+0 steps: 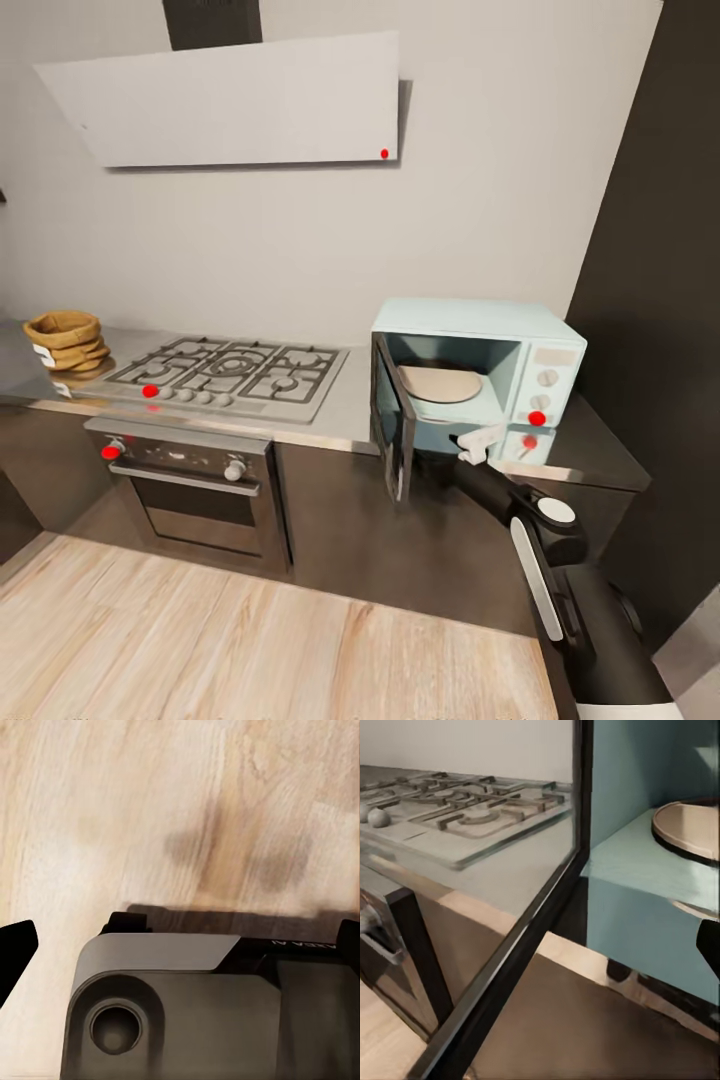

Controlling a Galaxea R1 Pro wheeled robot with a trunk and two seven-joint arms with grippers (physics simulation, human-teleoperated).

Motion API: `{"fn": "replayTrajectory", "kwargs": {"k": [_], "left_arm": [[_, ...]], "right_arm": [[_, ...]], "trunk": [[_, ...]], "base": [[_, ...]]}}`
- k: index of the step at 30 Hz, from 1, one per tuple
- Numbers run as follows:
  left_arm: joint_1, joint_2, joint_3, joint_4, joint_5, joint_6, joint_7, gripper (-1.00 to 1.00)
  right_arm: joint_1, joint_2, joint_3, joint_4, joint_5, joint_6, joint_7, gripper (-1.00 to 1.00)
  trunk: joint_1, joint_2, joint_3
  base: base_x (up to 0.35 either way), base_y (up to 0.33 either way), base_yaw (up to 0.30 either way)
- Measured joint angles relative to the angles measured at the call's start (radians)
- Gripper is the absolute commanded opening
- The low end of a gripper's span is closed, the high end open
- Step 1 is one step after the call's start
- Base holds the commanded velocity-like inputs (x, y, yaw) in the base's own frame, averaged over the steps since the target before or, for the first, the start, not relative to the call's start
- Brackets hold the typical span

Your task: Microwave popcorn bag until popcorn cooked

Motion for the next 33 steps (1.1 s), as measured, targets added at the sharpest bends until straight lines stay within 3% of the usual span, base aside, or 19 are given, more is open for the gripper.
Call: {"fn": "replayTrajectory", "kwargs": {"k": [3,6,9,33], "left_arm": [[0.000,0.000,0.000,0.000,0.000,0.000,0.000,1.00],[-0.001,0.000,-0.001,0.000,0.000,0.000,0.000,1.00],[-0.001,0.000,0.000,0.000,0.000,0.000,0.000,1.00],[-0.001,0.000,0.000,0.000,0.000,0.000,0.000,1.00]], "right_arm": [[-0.001,0.004,0.005,0.002,-0.001,0.002,-0.080,1.00],[-0.001,0.051,0.009,0.002,0.007,0.008,-0.162,1.00],[0.000,0.073,0.023,0.003,0.008,0.008,-0.206,1.00],[0.000,0.076,0.033,0.002,0.009,0.008,-0.217,1.00]], "trunk": [[0.000,0.000,0.000],[0.000,0.000,0.000],[0.000,0.000,0.000],[0.000,0.000,-0.004]], "base": [[-0.009,0.000,0.000],[-0.001,0.000,0.000],[0.000,0.000,0.000],[0.000,0.000,0.085]]}}
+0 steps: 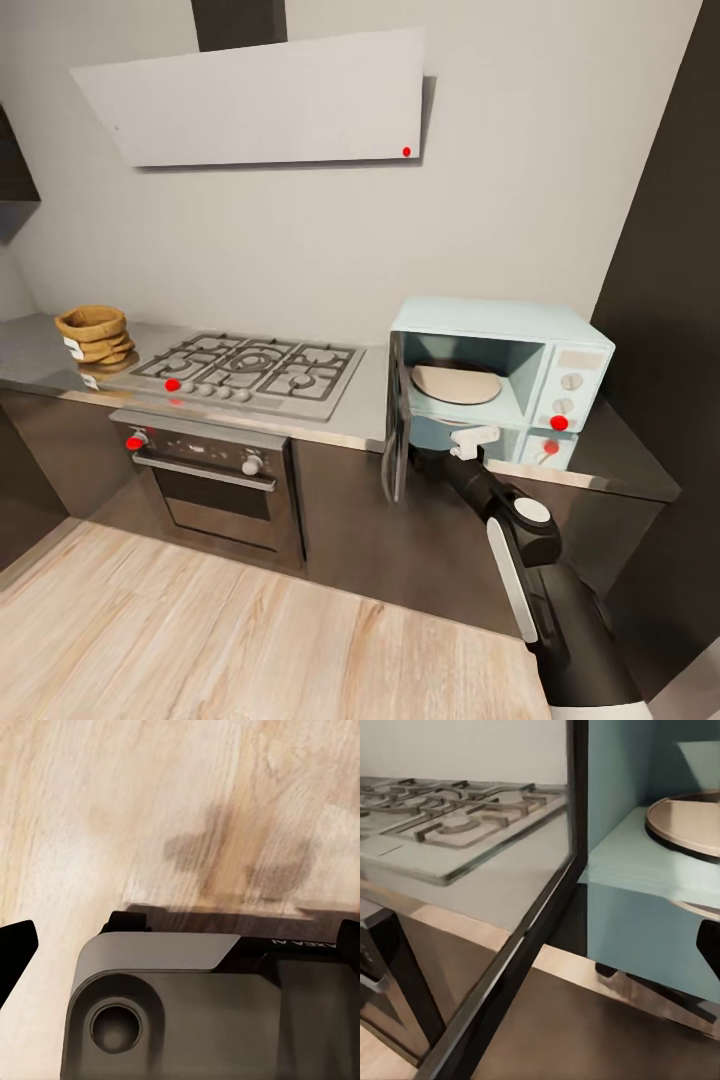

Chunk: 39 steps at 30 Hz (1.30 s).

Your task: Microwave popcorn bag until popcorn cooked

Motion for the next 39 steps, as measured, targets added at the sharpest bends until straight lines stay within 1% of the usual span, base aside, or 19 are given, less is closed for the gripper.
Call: {"fn": "replayTrajectory", "kwargs": {"k": [12,39], "left_arm": [[0.000,0.000,0.000,0.000,0.000,0.000,0.000,1.00],[0.001,0.000,0.000,0.000,0.000,0.000,0.000,1.00]], "right_arm": [[0.000,0.000,0.006,-0.001,0.001,-0.001,0.000,1.00],[0.000,0.000,0.006,-0.001,0.002,-0.002,0.000,1.00]], "trunk": [[0.000,0.000,-0.002],[0.000,0.000,-0.006]], "base": [[0.000,0.000,0.093],[0.000,0.000,0.046]]}}
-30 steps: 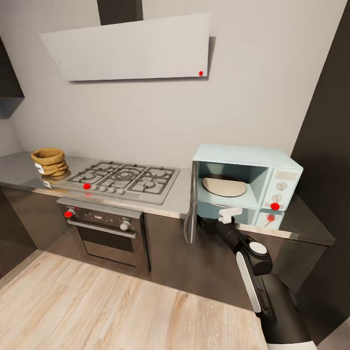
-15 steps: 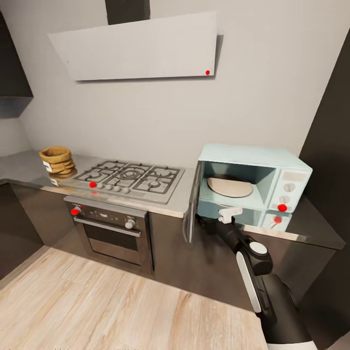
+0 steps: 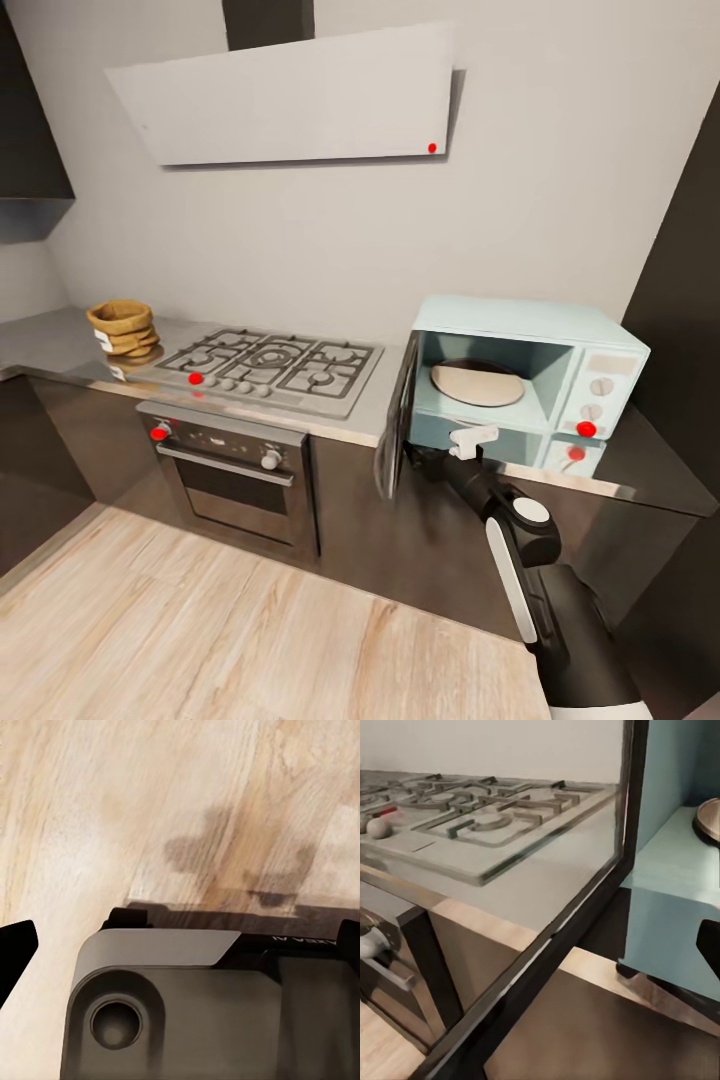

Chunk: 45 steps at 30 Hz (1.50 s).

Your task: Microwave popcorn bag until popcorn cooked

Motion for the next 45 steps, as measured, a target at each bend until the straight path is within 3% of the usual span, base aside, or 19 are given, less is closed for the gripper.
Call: {"fn": "replayTrajectory", "kwargs": {"k": [29,35,39,41,45], "left_arm": [[-0.001,0.000,0.000,0.000,0.000,0.000,0.000,1.00],[0.000,0.000,0.000,0.000,0.000,0.000,0.000,1.00],[0.000,0.000,0.000,0.000,0.000,0.000,0.001,1.00],[0.000,0.000,0.000,0.000,0.000,0.000,0.001,1.00],[-0.001,0.000,0.000,0.000,0.000,0.000,0.000,1.00]], "right_arm": [[0.000,-0.002,-0.002,0.000,-0.001,-0.002,0.001,1.00],[0.000,-0.014,-0.032,0.000,-0.001,-0.003,0.000,1.00],[-0.001,-0.020,-0.078,0.001,0.001,-0.006,0.000,1.00],[-0.002,-0.041,-0.083,0.002,0.002,-0.007,-0.001,1.00],[-0.003,-0.110,-0.092,0.004,-0.003,-0.009,-0.003,1.00]], "trunk": [[0.000,0.000,0.000],[0.000,0.000,0.000],[0.000,0.000,0.000],[0.000,0.000,0.000],[0.000,0.000,0.000]], "base": [[0.000,0.000,0.014],[0.000,0.000,0.000],[0.000,0.000,0.000],[0.000,0.000,0.000],[-0.051,-0.068,0.000]]}}
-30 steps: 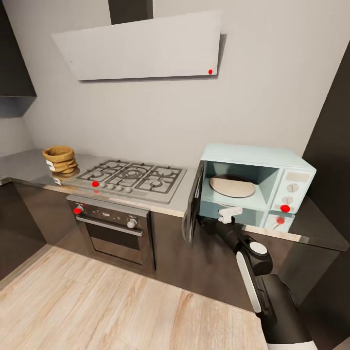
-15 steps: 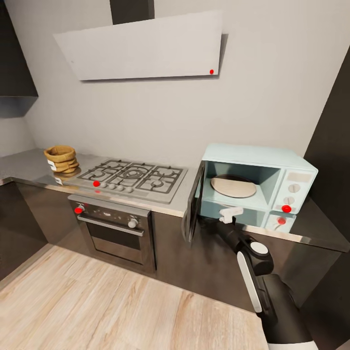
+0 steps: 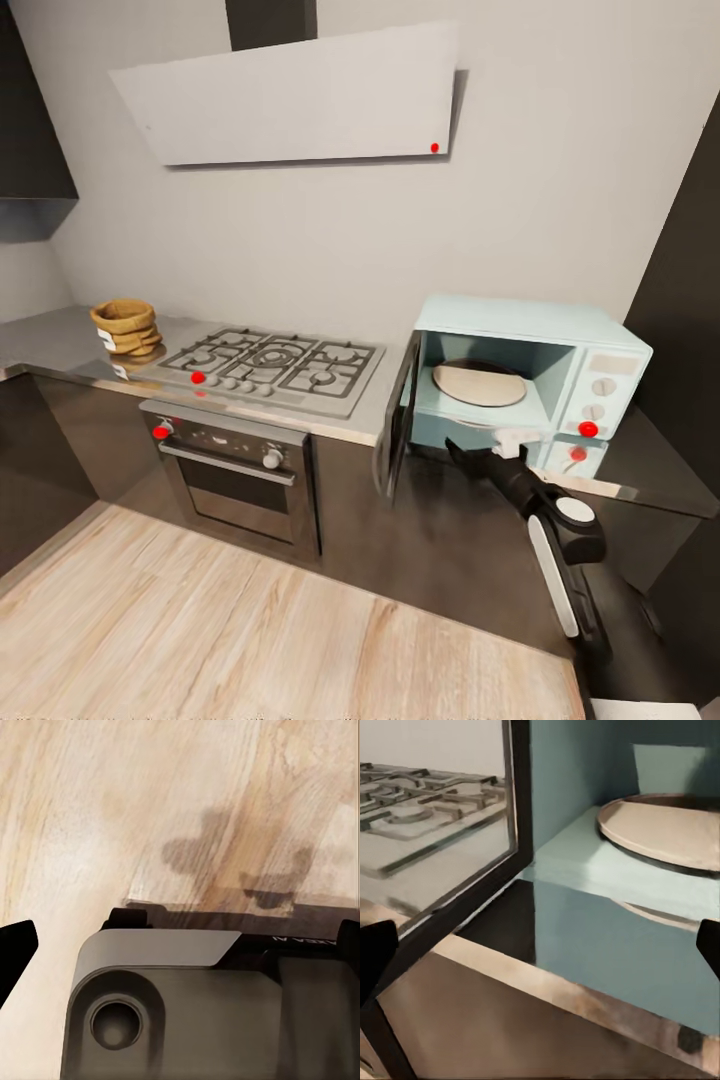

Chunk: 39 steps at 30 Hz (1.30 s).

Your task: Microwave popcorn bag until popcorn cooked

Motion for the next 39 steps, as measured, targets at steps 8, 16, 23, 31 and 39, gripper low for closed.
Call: {"fn": "replayTrajectory", "kwargs": {"k": [8,16,23,31,39], "left_arm": [[0.000,0.000,0.002,0.001,0.001,0.000,0.000,1.00],[0.000,0.000,0.005,-0.001,0.003,0.000,0.000,1.00],[-0.001,0.000,0.004,-0.001,0.002,0.000,0.001,1.00],[-0.013,0.002,-0.003,-0.002,-0.003,0.000,-0.001,1.00],[-0.015,0.004,0.003,-0.002,0.003,0.000,-0.004,1.00]], "right_arm": [[0.000,-0.008,-0.054,0.000,-0.006,0.000,0.010,1.00],[0.002,-0.002,-0.050,-0.002,-0.006,-0.001,0.007,1.00],[0.176,0.003,-0.049,0.016,-0.006,-0.123,0.001,1.00],[0.340,-0.001,-0.053,0.524,0.001,-0.475,-0.002,1.00],[0.305,0.058,-0.037,0.920,0.002,-0.710,-0.005,1.00]], "trunk": [[0.000,0.000,0.000],[0.000,0.000,0.000],[0.000,0.000,0.000],[0.000,0.000,0.000],[0.000,0.000,0.000]], "base": [[-0.260,-0.205,0.000],[-0.256,-0.020,0.000],[-0.008,0.000,0.000],[-0.003,0.080,0.000],[-0.104,0.336,0.000]]}}
